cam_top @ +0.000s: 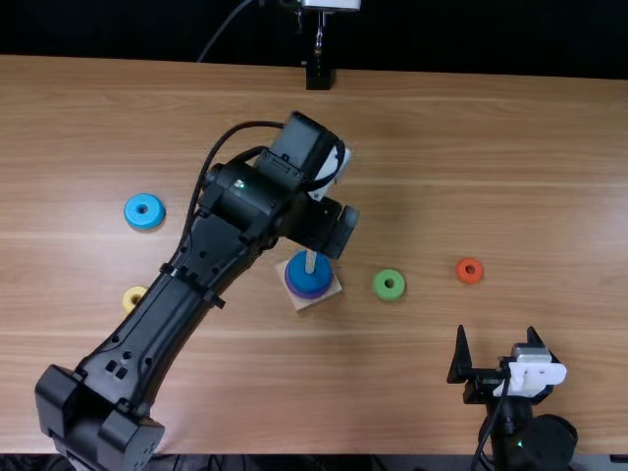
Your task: Build the Hanoi tower: stack the rings onto the peg from bottom to top in this color order: purple, dark blue, light blue, dark green, light green, yellow, orange.
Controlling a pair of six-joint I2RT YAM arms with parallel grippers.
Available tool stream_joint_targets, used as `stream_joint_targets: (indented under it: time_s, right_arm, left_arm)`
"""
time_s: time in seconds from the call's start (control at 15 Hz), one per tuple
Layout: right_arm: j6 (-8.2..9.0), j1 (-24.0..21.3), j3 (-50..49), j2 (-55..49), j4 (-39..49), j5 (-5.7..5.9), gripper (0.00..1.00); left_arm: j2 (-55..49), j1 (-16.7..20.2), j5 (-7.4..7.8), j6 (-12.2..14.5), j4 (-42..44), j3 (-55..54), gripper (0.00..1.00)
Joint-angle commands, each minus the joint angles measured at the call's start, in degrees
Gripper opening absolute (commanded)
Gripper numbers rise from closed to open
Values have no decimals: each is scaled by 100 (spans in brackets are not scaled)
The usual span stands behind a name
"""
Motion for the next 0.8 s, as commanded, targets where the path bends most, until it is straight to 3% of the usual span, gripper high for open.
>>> stream_joint_targets:
  time_s: [0.0,0.27,0.47,0.73]
  right_arm:
    - [-11,-67,-344,-73,-440,-72,100]
    - [-11,-67,-344,-73,-450,-72,100]
    - [-11,-67,-344,-73,-450,-61,100]
    - [-11,-67,-344,-73,-450,-72,100]
  left_arm:
    - [-440,233,-56,23,90,-43,100]
    - [-897,822,-183,55,396,-482,100]
    - [-897,1736,-447,13,-79,-544,100]
    - [-756,2571,-436,76,-680,-746,100]
